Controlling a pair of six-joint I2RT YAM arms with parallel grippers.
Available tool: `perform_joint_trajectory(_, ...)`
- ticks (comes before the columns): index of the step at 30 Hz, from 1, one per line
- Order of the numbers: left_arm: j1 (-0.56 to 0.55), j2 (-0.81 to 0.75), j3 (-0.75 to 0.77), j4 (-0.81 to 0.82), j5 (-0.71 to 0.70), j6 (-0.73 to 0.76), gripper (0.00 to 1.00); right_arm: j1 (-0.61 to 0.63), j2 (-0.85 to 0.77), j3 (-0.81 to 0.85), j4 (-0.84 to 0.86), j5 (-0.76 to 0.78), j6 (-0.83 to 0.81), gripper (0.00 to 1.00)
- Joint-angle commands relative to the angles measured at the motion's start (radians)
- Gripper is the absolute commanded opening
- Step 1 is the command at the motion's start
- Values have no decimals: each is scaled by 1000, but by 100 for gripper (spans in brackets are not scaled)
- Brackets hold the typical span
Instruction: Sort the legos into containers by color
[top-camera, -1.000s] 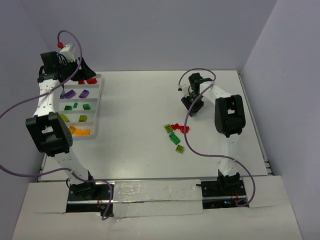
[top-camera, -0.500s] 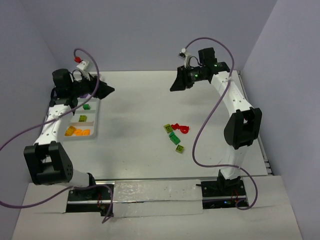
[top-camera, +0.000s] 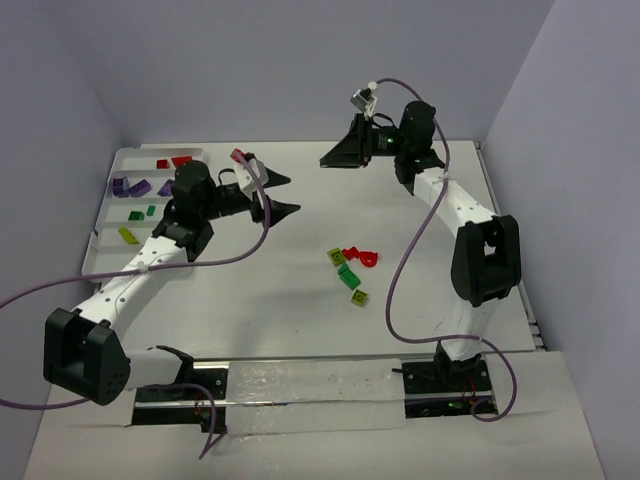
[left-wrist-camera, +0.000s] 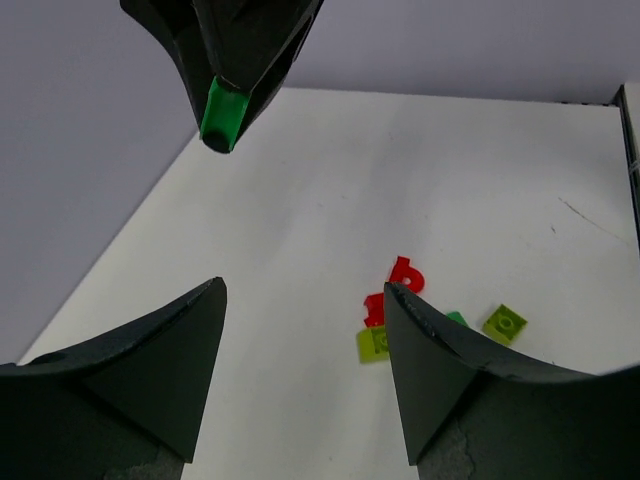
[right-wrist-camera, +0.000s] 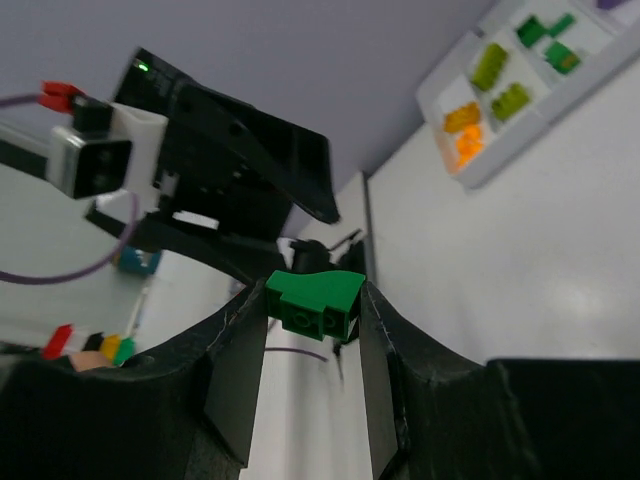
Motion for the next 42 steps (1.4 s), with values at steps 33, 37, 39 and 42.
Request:
perform_joint_trajectory(33, -194, -7, 52, 175, -214, 204, 49, 94, -93, -67, 240, -97, 161, 34)
perform_joint_trajectory(37, -198, 0, 62, 174, -219, 197, 43, 96, -95, -71, 232, -99, 152, 34)
perform_joint_trajectory(39, -199, 5, 65, 175, -222, 195, 41, 96, -96, -73, 227, -100, 145, 35)
perform_joint_trajectory(42, -201, 10, 70, 173, -227, 187, 38, 98, -97, -74, 222, -103, 140, 35)
